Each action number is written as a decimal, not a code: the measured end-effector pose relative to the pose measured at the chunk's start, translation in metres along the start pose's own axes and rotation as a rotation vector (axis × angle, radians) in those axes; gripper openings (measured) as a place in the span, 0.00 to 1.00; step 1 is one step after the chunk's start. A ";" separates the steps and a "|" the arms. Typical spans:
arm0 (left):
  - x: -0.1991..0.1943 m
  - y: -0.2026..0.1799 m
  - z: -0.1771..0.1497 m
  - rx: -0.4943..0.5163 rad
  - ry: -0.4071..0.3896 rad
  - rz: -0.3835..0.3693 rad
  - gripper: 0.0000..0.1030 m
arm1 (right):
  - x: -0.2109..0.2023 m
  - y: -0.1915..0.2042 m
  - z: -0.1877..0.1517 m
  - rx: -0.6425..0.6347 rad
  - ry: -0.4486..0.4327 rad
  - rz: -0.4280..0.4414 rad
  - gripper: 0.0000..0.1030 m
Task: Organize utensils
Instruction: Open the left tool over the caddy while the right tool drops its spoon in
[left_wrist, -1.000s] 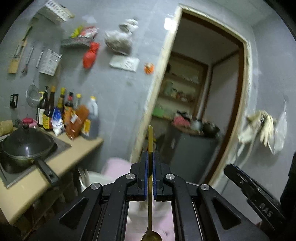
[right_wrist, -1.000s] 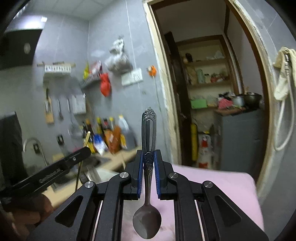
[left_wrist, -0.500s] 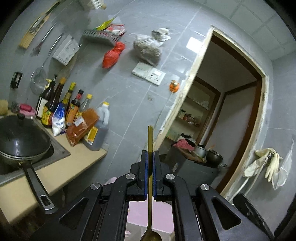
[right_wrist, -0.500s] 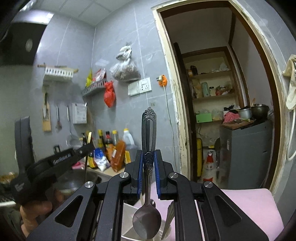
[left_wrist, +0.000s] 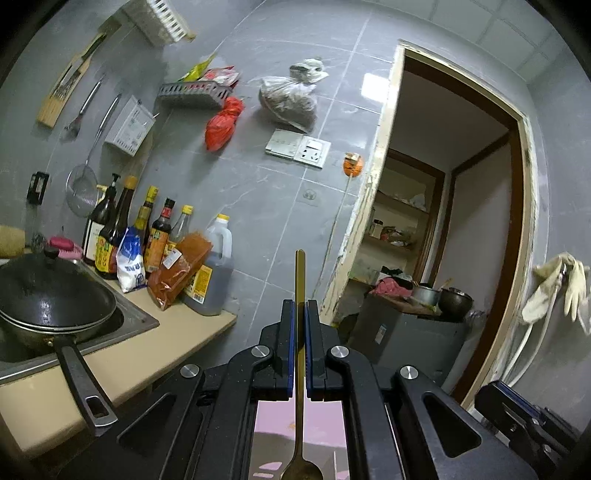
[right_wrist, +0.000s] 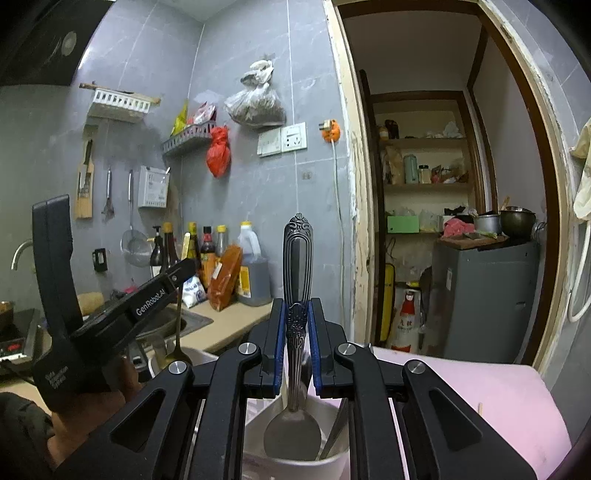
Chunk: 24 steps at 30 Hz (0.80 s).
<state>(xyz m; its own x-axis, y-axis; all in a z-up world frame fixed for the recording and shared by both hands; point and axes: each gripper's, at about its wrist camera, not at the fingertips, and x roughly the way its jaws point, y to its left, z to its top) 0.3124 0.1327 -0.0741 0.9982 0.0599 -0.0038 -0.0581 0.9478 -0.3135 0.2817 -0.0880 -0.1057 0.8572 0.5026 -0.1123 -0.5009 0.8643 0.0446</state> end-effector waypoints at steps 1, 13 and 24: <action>-0.001 -0.002 -0.002 0.013 -0.003 -0.001 0.02 | 0.000 0.000 -0.002 0.000 0.003 0.000 0.09; -0.002 -0.003 -0.004 0.037 0.009 0.013 0.02 | 0.000 0.001 -0.009 0.012 0.038 0.014 0.10; -0.012 -0.002 0.005 0.015 0.051 0.015 0.05 | -0.012 0.001 0.002 0.027 0.023 0.024 0.16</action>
<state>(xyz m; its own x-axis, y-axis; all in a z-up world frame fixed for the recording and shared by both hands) 0.3007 0.1319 -0.0684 0.9967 0.0590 -0.0566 -0.0733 0.9516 -0.2984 0.2714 -0.0931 -0.1021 0.8418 0.5231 -0.1333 -0.5178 0.8522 0.0745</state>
